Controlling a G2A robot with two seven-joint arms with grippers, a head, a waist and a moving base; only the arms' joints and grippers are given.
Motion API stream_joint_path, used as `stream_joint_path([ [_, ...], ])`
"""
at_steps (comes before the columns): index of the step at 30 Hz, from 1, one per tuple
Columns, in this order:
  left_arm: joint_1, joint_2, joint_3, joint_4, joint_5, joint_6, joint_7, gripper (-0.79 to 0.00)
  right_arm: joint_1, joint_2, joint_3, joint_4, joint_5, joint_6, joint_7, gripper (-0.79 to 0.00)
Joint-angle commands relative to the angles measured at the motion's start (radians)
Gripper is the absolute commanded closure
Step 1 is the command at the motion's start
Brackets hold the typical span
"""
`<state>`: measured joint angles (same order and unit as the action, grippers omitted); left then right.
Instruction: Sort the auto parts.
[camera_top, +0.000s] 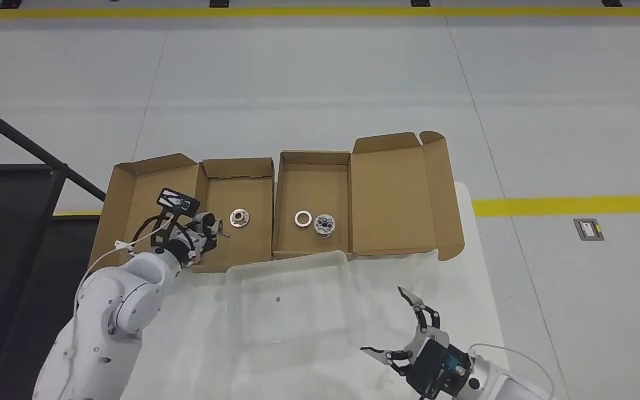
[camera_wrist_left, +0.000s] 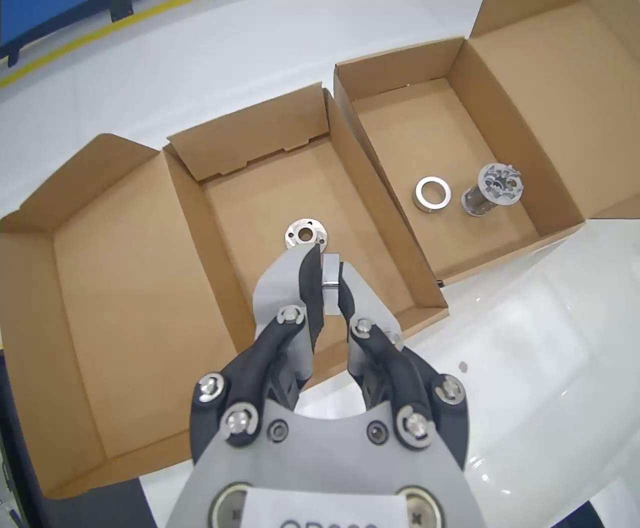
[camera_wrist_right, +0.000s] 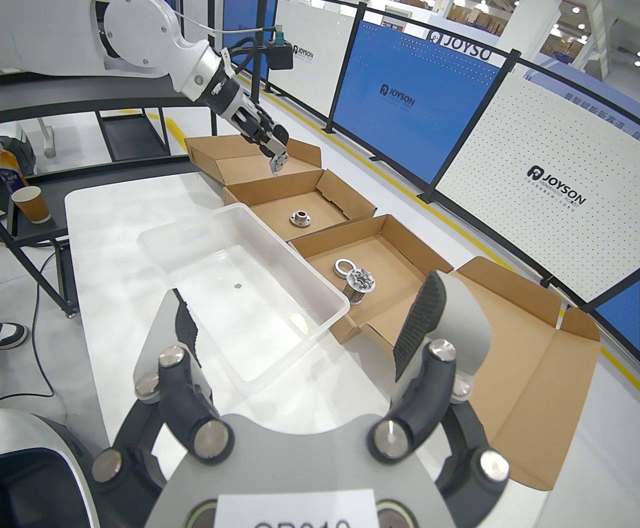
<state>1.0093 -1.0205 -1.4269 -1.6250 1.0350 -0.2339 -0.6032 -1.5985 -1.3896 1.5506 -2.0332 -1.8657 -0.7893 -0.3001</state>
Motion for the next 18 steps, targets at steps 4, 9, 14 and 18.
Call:
stream_joint_path([
  [4, 0.015, -0.003, 0.011, 0.016, -0.024, -0.004, 0.026, 0.000, 0.000, 0.000, 0.000, 0.000, 0.000, 0.000, 0.000, -0.785],
  [9, -0.027, -0.012, 0.049, 0.112, -0.040, -0.010, 0.054, 0.000, 0.000, 0.000, 0.000, 0.000, 0.000, 0.000, 0.000, -0.785],
  [14, -0.088, -0.026, 0.103, 0.215, -0.044, -0.020, 0.112, 0.000, 0.000, 0.000, 0.000, 0.000, 0.000, 0.000, 0.000, -0.785],
  [18, -0.131, -0.036, 0.145, 0.276, -0.038, -0.035, 0.125, 0.000, 0.000, 0.000, 0.000, 0.000, 0.000, 0.000, 0.000, -0.785],
])
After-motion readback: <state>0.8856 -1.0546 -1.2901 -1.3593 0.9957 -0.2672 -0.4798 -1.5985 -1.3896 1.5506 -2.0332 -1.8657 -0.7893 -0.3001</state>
